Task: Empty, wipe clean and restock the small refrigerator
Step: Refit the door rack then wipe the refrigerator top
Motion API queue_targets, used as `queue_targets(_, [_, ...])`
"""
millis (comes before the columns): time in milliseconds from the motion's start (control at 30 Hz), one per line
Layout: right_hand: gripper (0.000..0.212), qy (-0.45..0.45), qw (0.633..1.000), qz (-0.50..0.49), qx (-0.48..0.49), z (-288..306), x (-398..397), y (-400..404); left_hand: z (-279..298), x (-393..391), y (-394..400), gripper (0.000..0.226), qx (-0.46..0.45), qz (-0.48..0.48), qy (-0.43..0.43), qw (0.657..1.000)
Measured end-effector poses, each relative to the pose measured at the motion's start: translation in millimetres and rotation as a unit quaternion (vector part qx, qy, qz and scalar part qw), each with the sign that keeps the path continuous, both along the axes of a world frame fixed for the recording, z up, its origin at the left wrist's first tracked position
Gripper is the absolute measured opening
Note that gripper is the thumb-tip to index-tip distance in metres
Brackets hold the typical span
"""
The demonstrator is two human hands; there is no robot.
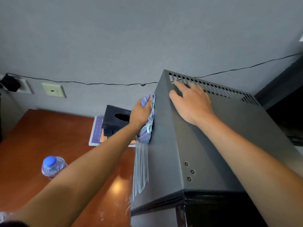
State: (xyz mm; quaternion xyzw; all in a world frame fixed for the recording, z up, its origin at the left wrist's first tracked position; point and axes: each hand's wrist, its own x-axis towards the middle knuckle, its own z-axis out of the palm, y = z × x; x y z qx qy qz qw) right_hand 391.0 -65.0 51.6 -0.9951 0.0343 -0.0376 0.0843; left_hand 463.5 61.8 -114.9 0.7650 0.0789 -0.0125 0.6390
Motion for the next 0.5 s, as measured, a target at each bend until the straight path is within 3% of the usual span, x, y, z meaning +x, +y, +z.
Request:
queue_targets(233, [0.061,-0.003,1.0,-0.002,0.006,-1.9,3.2,-1.2,-7.7,29.3,-3.1,0.063,0.007,0.009,-0.013,1.0])
queue_targets(500, [0.06,-0.007,1.0,-0.001,0.011,-0.4,2.9,-0.2,-6.1,-118.0,-1.5,0.047,0.026,0.027,-0.009,0.999])
